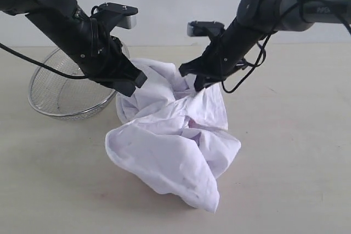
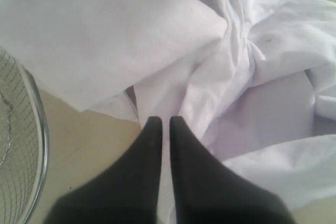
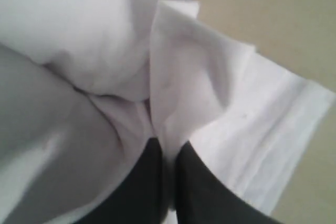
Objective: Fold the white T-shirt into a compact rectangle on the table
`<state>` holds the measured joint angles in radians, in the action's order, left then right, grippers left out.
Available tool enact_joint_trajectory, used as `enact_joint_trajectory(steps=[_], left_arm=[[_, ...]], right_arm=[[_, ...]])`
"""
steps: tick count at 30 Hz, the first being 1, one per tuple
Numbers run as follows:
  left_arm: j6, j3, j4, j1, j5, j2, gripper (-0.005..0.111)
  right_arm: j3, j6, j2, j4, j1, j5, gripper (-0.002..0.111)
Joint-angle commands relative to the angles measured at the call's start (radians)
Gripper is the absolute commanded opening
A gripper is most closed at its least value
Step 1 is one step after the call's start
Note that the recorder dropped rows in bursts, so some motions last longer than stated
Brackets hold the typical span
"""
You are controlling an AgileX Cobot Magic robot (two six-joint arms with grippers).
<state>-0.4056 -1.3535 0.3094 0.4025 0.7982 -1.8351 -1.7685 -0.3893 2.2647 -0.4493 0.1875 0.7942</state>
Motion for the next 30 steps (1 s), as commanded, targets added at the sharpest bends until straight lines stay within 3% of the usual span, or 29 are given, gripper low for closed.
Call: enact_joint_trajectory(steps=[1, 8, 18, 22, 27, 30], left_arm=[[0.005, 0.003, -0.003, 0.003, -0.006, 0.003, 0.005], [0.005, 0.003, 0.001, 0.003, -0.010, 0.003, 0.005], [0.000, 0.003, 0.015, 0.003, -0.010, 0.003, 0.005], [0.000, 0.003, 0.015, 0.003, -0.024, 0.003, 0.005], [0.000, 0.003, 0.015, 0.003, -0.032, 0.003, 0.005], [0.000, 0.003, 0.015, 0.003, -0.028, 0.003, 0.005]], right_arm=[[-0.040, -0.011, -0.060, 0.046, -0.076, -0.009, 0.000], [-0.051, 0.019, -0.100, 0.056, -0.203, 0.031, 0.000], [-0.051, 0.026, -0.207, 0.092, -0.297, 0.039, 0.000], [-0.051, -0.039, -0.239, 0.039, -0.286, 0.083, 0.000], [-0.051, -0.296, -0.243, -0.301, -0.217, 0.104, 0.000], [-0.051, -0.392, -0.243, -0.397, -0.144, 0.076, 0.000]])
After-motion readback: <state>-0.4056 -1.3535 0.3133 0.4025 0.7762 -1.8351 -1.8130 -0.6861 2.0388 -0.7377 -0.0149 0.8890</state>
